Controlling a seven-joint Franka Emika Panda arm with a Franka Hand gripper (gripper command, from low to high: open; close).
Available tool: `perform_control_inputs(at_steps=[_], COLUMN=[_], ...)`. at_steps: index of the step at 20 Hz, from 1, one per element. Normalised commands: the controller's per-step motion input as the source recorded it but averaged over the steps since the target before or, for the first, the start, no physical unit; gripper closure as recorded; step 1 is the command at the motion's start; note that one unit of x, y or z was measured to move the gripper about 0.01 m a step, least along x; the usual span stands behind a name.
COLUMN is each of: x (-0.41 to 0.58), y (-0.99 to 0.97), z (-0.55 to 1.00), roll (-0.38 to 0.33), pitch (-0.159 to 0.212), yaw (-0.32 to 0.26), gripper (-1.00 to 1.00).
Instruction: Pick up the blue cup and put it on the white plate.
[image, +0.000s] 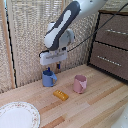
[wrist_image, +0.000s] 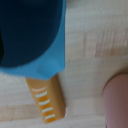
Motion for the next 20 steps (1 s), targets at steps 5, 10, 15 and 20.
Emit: perform_control_inputs(at_steps=[5,10,15,20], x=[0.091,0.121,0.003,0.056], y=[-0.09,-0.04,0.0,0.01], z=[-0.26,-0.16,-0.08,-0.18], roll=[-0.008,-0.004,0.0,-0.004], pitch=[0.078,0.021,0.0,-0.001], yaw=[0.093,0.069,0.0,0.0], gripper=[-1.0,1.0,1.0,1.0])
